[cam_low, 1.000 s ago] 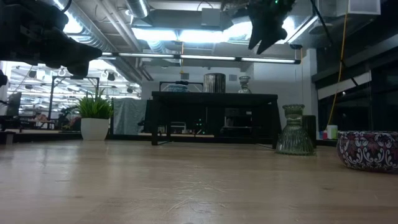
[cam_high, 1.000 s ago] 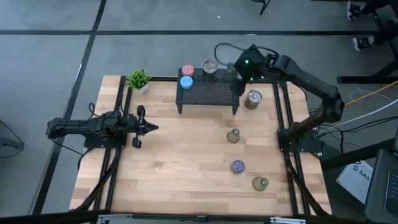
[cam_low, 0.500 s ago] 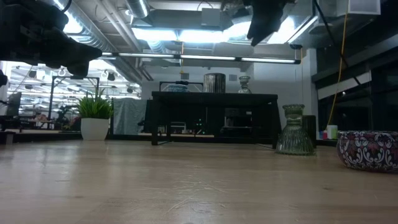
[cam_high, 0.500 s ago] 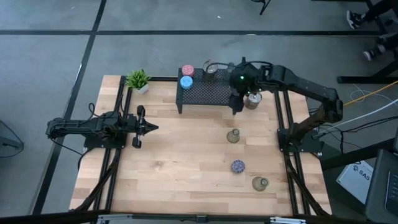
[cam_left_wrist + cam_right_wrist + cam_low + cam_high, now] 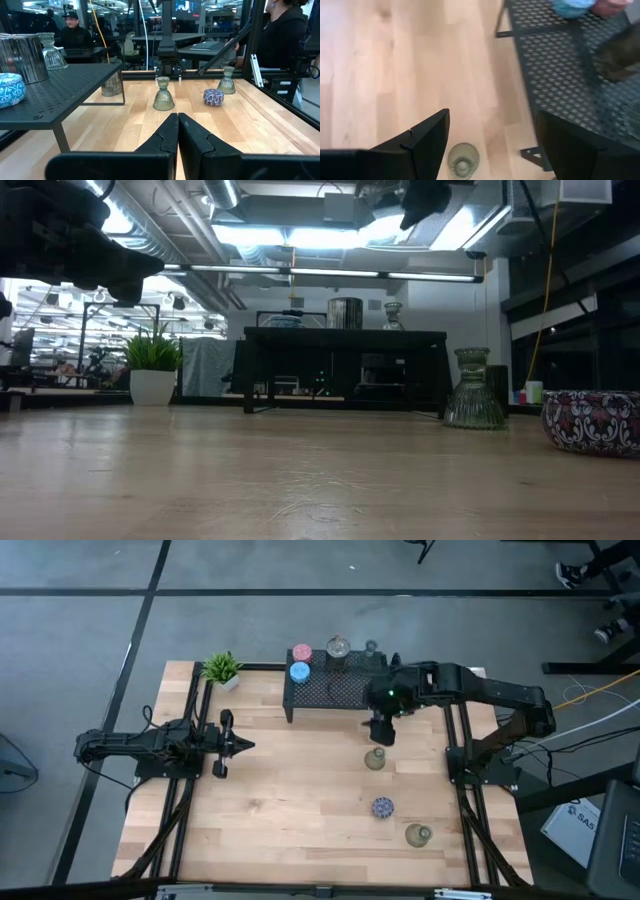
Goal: Pick & Place candle stick holders
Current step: Put the black patterned scented candle on the shelf
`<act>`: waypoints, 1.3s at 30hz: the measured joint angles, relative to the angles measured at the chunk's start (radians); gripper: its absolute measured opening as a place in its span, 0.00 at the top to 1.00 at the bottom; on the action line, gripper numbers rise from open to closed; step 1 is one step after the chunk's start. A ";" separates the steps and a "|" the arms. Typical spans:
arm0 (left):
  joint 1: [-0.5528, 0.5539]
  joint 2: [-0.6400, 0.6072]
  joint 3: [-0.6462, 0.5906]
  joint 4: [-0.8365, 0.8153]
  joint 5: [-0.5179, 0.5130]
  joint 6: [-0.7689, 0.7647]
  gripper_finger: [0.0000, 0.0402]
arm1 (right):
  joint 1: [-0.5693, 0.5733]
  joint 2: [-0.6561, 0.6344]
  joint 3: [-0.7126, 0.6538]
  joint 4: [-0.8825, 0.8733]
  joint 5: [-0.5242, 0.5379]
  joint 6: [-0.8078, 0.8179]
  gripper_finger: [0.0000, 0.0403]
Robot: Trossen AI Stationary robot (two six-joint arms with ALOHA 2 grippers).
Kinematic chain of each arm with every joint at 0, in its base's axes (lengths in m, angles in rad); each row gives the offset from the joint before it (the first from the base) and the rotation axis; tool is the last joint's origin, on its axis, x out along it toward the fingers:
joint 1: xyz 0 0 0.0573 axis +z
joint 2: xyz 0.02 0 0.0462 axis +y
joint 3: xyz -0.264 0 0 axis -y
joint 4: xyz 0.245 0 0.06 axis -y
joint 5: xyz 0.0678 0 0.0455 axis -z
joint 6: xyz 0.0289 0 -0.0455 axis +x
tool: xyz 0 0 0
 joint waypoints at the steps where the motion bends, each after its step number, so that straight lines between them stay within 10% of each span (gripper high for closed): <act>1: 0.000 0.000 0.000 0.000 0.000 0.000 0.99 | 0.020 0.000 0.001 -0.005 0.000 0.001 0.26; 26: 0.000 0.000 0.000 0.000 0.000 0.000 0.98 | 0.486 0.083 -0.001 -0.114 0.000 0.034 0.25; 39: 0.000 0.000 0.000 0.000 0.000 0.000 0.98 | 0.560 0.192 -0.003 -0.112 0.000 0.098 0.06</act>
